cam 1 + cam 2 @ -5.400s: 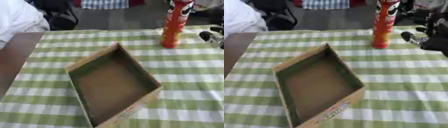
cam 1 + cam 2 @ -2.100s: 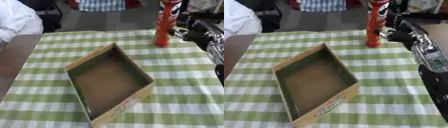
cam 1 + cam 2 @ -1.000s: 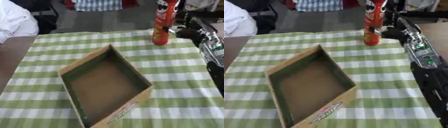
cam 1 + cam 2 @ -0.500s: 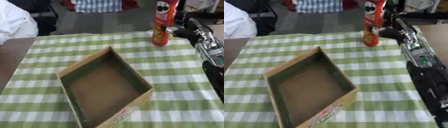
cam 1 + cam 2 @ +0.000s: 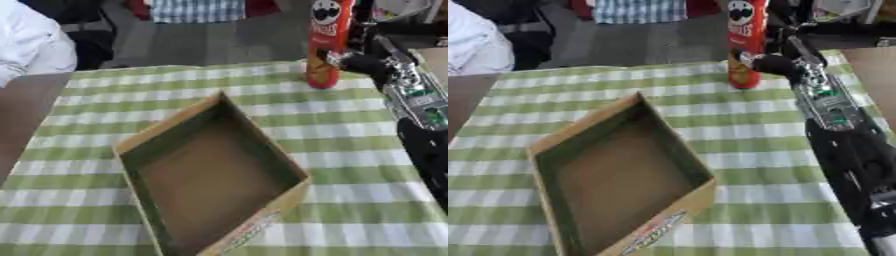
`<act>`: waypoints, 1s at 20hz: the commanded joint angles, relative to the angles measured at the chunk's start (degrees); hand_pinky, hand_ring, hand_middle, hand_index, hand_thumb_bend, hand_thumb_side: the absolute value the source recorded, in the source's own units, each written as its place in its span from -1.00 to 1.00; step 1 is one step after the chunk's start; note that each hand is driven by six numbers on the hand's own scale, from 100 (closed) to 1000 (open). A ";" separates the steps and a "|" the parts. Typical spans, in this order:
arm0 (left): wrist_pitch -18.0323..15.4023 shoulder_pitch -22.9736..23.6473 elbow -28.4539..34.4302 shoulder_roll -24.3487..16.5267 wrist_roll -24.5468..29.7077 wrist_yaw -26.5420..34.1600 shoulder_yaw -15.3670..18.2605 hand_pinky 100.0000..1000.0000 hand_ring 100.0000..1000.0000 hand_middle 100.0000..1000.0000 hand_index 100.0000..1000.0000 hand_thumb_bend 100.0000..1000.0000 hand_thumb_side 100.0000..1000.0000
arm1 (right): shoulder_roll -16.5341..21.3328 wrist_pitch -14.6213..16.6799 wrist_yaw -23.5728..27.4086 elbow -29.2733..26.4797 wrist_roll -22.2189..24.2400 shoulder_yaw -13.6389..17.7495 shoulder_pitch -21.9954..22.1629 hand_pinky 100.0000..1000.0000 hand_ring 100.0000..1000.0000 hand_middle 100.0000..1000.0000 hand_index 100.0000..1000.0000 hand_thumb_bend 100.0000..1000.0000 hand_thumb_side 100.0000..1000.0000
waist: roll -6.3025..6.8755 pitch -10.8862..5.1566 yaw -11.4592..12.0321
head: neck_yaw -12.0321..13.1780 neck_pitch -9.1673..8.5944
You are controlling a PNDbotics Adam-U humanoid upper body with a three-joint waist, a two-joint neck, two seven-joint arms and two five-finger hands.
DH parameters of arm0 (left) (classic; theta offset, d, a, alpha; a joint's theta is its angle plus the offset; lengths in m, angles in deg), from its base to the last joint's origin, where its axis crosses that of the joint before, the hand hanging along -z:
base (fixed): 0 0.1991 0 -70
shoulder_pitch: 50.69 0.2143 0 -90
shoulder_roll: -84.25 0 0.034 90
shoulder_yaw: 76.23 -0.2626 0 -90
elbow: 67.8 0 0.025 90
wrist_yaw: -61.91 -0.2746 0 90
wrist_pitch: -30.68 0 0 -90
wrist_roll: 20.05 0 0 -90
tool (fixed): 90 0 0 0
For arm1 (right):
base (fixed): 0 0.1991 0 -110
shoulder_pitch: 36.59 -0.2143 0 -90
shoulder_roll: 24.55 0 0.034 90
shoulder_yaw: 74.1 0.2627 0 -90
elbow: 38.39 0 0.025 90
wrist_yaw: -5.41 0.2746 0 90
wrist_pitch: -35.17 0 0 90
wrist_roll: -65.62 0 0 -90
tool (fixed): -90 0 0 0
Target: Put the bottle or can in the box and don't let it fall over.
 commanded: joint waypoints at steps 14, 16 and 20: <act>0.07 -1.34 1.43 -1.23 0.48 0.37 0.18 0.35 0.54 0.49 0.55 0.06 0.27 | 1.86 0.30 -1.32 1.40 -3.21 1.11 -3.39 0.94 0.97 0.88 0.89 -0.14 -0.87 | -0.17 0.62 1.31 | -0.80 -3.30; 0.08 -1.36 1.46 -1.21 0.46 0.40 0.18 0.35 0.53 0.49 0.55 0.05 0.27 | 1.83 0.31 -0.87 1.40 -3.18 1.17 -3.55 0.94 0.97 0.87 0.89 -0.14 -0.87 | -0.18 0.76 1.44 | -0.88 -3.42; 0.13 -1.49 1.57 -1.17 0.49 0.44 0.12 0.35 0.53 0.49 0.55 0.05 0.28 | 1.78 0.33 -0.16 1.32 -2.98 1.21 -3.83 0.95 0.98 0.86 0.89 -0.15 -0.87 | -0.15 0.99 1.63 | -1.00 -3.55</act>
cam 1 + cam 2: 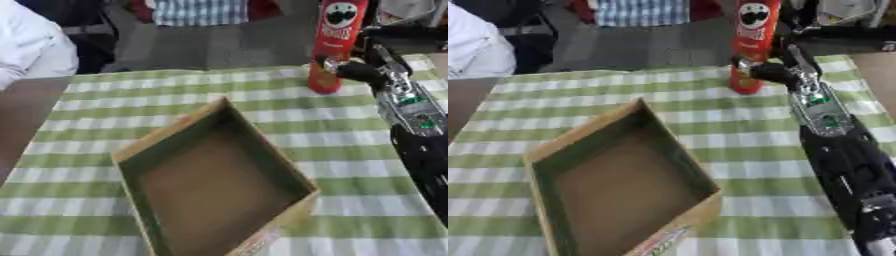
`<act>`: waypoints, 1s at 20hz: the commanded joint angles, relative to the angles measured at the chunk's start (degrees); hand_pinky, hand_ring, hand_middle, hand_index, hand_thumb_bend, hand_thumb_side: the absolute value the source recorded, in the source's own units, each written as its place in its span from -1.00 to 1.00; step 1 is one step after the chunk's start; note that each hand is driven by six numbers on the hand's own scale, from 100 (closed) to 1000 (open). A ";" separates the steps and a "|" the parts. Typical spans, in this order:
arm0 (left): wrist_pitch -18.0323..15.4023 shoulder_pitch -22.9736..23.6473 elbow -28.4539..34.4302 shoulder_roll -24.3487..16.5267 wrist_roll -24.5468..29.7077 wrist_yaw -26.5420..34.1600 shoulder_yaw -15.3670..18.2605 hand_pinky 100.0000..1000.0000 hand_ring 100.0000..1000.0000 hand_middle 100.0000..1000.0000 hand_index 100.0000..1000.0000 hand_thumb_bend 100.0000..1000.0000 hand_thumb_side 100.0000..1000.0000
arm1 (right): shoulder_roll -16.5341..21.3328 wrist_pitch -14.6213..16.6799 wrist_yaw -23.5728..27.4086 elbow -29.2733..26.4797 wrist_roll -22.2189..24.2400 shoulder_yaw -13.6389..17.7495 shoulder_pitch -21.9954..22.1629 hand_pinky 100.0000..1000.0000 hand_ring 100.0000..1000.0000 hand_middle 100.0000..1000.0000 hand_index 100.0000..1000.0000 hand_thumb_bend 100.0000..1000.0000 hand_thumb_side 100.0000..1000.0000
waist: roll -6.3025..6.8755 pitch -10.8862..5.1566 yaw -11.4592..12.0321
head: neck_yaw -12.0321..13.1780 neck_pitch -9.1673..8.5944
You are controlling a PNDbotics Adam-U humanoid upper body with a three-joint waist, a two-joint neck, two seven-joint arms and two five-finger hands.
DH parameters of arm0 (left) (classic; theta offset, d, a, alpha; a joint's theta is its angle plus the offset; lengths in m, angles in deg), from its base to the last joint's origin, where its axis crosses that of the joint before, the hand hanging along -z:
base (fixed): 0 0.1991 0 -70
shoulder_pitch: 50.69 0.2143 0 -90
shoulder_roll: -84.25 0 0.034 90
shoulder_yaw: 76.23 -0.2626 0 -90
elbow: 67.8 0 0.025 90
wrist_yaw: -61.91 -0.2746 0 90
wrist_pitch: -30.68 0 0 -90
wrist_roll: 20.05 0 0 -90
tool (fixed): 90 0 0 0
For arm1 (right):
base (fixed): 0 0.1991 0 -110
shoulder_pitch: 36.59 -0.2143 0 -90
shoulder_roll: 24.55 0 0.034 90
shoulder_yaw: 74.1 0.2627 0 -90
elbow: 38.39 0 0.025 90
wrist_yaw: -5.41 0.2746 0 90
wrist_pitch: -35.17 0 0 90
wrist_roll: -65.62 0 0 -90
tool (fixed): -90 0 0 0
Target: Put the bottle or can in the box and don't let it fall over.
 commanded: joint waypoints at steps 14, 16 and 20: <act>0.09 -1.36 1.40 -1.10 0.36 0.45 0.00 0.35 0.53 0.49 0.55 0.03 0.29 | 1.18 0.02 1.50 0.72 -1.12 0.78 -2.74 0.95 0.98 0.86 0.81 -0.15 -0.89 | 0.18 -0.38 0.76 | -1.16 -2.21; 0.14 -1.39 1.44 -1.10 0.41 0.44 -0.03 0.35 0.53 0.49 0.55 0.03 0.29 | 1.22 0.15 1.26 1.00 -1.41 0.87 -2.81 0.95 0.98 0.87 0.81 -0.13 -0.91 | 0.17 -0.33 0.93 | -1.14 -2.59; 0.15 -1.31 1.46 -1.10 0.40 0.52 0.01 0.34 0.53 0.49 0.55 0.02 0.29 | 1.19 -0.03 1.46 1.35 -2.15 1.08 -2.82 0.95 0.96 0.87 0.74 -0.12 -1.00 | 0.24 -0.25 1.11 | -1.41 -2.80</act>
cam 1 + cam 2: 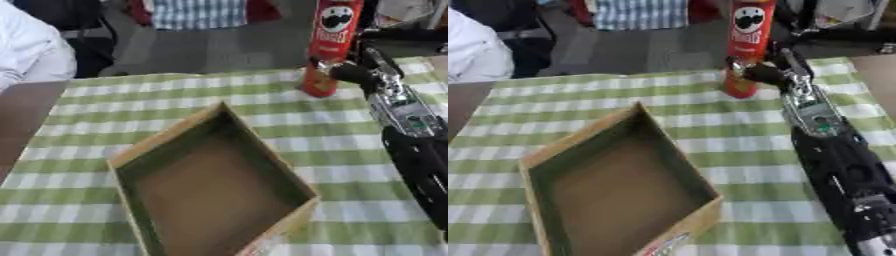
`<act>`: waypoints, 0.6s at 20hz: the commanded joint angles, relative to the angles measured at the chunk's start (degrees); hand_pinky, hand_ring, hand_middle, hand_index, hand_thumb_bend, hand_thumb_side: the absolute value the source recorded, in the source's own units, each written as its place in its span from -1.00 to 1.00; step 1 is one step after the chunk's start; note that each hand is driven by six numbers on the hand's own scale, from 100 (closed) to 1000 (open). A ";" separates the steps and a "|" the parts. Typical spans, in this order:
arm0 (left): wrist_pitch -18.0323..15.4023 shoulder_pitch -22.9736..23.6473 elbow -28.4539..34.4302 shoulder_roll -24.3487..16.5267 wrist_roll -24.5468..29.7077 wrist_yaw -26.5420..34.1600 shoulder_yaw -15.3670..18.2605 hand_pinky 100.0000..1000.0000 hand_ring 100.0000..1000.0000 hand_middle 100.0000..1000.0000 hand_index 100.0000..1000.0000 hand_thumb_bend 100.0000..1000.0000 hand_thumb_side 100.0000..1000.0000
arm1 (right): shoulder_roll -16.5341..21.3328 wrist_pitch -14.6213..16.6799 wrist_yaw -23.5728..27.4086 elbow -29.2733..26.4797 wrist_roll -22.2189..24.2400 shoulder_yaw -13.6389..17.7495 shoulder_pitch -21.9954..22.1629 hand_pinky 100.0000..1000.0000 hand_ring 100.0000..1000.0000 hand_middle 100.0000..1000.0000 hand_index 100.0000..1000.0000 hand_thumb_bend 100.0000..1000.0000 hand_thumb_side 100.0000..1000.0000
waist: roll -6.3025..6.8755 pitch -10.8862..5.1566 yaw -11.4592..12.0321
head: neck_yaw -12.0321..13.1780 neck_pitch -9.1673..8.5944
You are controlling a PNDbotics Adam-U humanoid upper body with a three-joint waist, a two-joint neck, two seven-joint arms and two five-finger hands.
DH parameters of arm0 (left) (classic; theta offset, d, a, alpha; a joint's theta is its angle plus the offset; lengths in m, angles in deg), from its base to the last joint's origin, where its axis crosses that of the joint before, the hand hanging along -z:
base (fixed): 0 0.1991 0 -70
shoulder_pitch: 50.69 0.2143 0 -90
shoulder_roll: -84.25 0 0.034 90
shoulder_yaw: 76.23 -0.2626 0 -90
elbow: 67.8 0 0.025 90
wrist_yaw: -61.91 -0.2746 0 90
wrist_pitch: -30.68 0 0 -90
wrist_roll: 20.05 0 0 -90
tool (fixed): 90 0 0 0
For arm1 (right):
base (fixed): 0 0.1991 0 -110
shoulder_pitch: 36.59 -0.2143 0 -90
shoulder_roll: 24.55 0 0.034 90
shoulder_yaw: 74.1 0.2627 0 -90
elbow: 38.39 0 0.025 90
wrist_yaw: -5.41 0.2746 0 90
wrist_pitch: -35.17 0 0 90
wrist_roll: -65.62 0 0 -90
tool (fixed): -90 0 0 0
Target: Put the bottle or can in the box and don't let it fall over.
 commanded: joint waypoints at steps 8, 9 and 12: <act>-0.11 -0.79 1.17 -1.07 0.23 0.33 0.24 0.34 0.53 0.49 0.55 0.02 0.29 | 1.65 -0.91 -0.46 0.42 -2.75 0.28 -1.81 0.96 0.96 0.87 0.80 -0.07 -1.00 | 0.05 -0.84 0.35 | -0.98 -1.73; -0.09 -0.86 1.19 -1.04 0.24 0.33 0.22 0.34 0.53 0.49 0.55 0.02 0.30 | 1.67 -0.92 -0.66 0.58 -2.92 0.37 -1.93 0.96 0.96 0.87 0.81 -0.07 -1.00 | 0.08 -0.78 0.43 | -1.20 -2.00; -0.02 -0.88 1.25 -1.07 0.30 0.37 0.18 0.34 0.53 0.49 0.55 0.02 0.30 | 1.70 -0.79 -0.82 0.87 -3.25 0.53 -2.22 0.96 0.96 0.86 0.82 -0.07 -1.00 | 0.17 -0.57 0.65 | -1.90 -2.39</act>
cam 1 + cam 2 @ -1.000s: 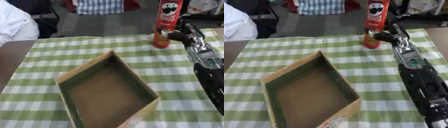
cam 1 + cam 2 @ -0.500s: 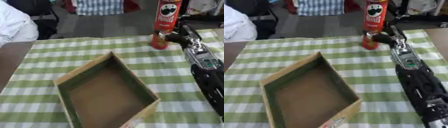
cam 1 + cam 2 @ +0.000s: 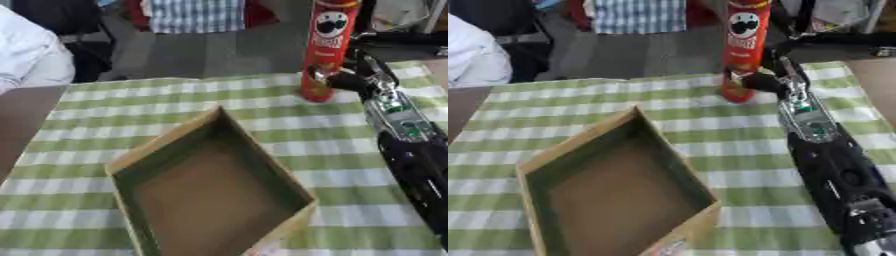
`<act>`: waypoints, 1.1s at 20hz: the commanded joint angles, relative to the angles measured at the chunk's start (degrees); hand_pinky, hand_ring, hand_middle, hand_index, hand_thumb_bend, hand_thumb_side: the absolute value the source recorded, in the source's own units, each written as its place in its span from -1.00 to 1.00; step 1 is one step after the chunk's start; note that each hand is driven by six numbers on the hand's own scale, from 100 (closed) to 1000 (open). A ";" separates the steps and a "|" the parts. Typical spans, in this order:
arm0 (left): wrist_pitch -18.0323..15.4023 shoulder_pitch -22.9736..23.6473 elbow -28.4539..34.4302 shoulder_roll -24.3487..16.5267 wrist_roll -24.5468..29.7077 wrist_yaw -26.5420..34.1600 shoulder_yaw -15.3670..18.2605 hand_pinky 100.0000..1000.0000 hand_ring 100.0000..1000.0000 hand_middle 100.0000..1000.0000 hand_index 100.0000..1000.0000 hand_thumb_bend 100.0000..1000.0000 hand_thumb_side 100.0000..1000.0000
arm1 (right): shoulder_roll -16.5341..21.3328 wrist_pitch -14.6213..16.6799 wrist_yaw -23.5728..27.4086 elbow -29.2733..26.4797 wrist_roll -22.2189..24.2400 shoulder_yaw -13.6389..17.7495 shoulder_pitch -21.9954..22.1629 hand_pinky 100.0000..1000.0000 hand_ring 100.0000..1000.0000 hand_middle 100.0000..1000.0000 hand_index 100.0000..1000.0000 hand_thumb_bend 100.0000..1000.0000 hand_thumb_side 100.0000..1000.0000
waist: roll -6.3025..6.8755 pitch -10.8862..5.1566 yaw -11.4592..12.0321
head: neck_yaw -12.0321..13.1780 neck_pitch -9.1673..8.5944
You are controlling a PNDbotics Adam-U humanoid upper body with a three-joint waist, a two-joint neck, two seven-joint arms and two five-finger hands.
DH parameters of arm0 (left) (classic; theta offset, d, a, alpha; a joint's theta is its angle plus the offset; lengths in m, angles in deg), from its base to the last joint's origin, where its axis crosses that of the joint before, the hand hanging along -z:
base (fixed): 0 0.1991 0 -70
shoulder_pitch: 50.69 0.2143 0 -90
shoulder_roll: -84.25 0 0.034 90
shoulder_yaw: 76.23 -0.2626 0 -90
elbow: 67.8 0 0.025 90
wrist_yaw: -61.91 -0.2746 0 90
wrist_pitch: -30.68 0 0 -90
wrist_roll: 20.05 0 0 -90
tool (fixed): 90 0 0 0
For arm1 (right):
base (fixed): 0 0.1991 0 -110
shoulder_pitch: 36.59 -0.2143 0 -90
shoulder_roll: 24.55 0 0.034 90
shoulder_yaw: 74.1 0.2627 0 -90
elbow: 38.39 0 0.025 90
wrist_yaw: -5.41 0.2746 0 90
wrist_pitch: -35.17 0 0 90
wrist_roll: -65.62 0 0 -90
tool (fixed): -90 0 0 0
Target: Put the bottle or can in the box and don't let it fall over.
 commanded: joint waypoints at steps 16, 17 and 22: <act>0.14 -0.84 1.19 -1.00 0.33 0.18 0.21 0.33 0.53 0.48 0.54 0.00 0.30 | 2.22 0.86 0.83 -0.40 -0.70 0.48 -2.36 0.99 0.96 0.82 0.54 -0.18 -1.00 | 0.12 -0.19 0.80 | -0.92 -0.75; 0.12 -0.82 1.21 -1.01 0.30 0.17 0.23 0.33 0.53 0.48 0.54 0.00 0.30 | 2.51 0.95 1.62 -0.68 -0.28 0.35 -2.17 1.00 0.96 0.83 0.46 -0.33 -1.00 | 0.10 -0.19 0.79 | -0.90 -0.59; 0.11 -0.70 1.23 -0.91 0.28 0.12 0.24 0.32 0.53 0.48 0.54 -0.01 0.30 | 3.11 1.05 5.01 -2.01 0.28 -0.10 -1.63 1.00 1.00 0.90 0.10 -1.00 -1.00 | 0.07 -0.32 0.66 | -0.79 0.44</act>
